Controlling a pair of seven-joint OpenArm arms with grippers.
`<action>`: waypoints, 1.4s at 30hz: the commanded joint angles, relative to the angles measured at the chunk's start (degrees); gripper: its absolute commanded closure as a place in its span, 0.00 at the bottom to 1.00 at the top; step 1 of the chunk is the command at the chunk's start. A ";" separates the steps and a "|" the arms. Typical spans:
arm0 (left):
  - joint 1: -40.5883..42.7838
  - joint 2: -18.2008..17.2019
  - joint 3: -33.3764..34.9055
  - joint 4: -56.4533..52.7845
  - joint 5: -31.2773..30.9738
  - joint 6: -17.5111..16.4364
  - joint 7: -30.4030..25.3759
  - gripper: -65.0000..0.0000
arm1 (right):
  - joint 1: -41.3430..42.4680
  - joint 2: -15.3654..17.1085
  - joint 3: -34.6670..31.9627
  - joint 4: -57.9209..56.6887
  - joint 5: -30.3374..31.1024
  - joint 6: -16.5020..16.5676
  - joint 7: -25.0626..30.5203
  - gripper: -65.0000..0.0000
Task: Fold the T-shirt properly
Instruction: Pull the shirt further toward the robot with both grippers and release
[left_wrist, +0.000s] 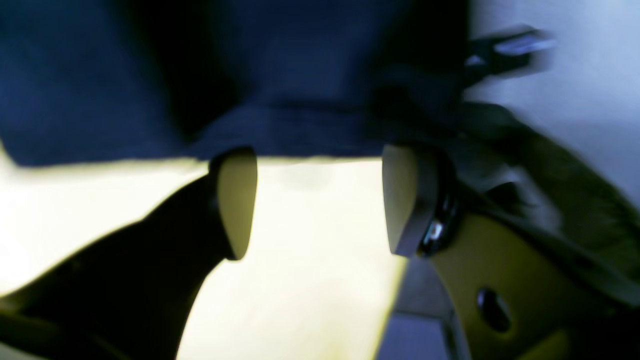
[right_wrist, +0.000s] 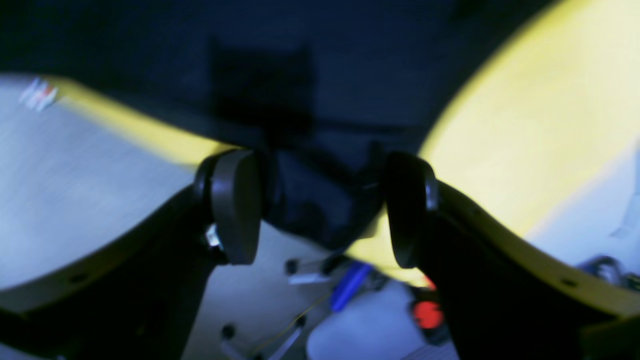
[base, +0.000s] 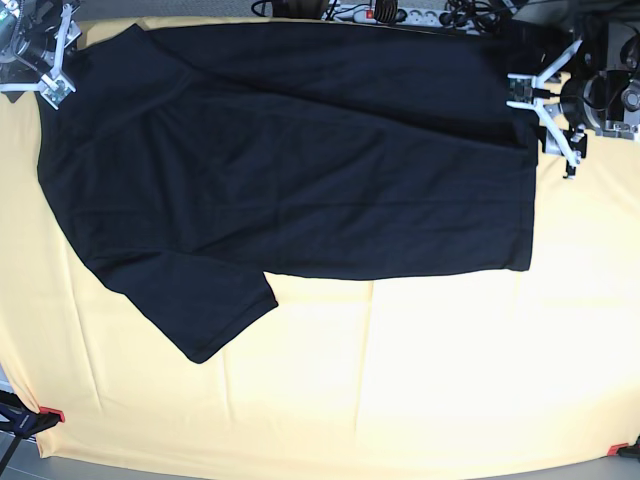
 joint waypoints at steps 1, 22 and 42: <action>-0.48 -1.40 -0.74 0.46 1.29 1.42 -0.09 0.38 | 0.61 0.92 0.70 1.03 -1.86 -1.55 0.37 0.38; -0.48 -1.16 -0.74 0.39 14.88 16.98 -3.37 0.38 | 3.54 0.90 0.70 1.79 -11.10 -9.16 -5.92 0.38; -3.41 13.40 -0.76 -5.57 33.46 58.16 -2.49 1.00 | 15.34 0.90 0.70 5.05 -23.41 -23.91 4.00 1.00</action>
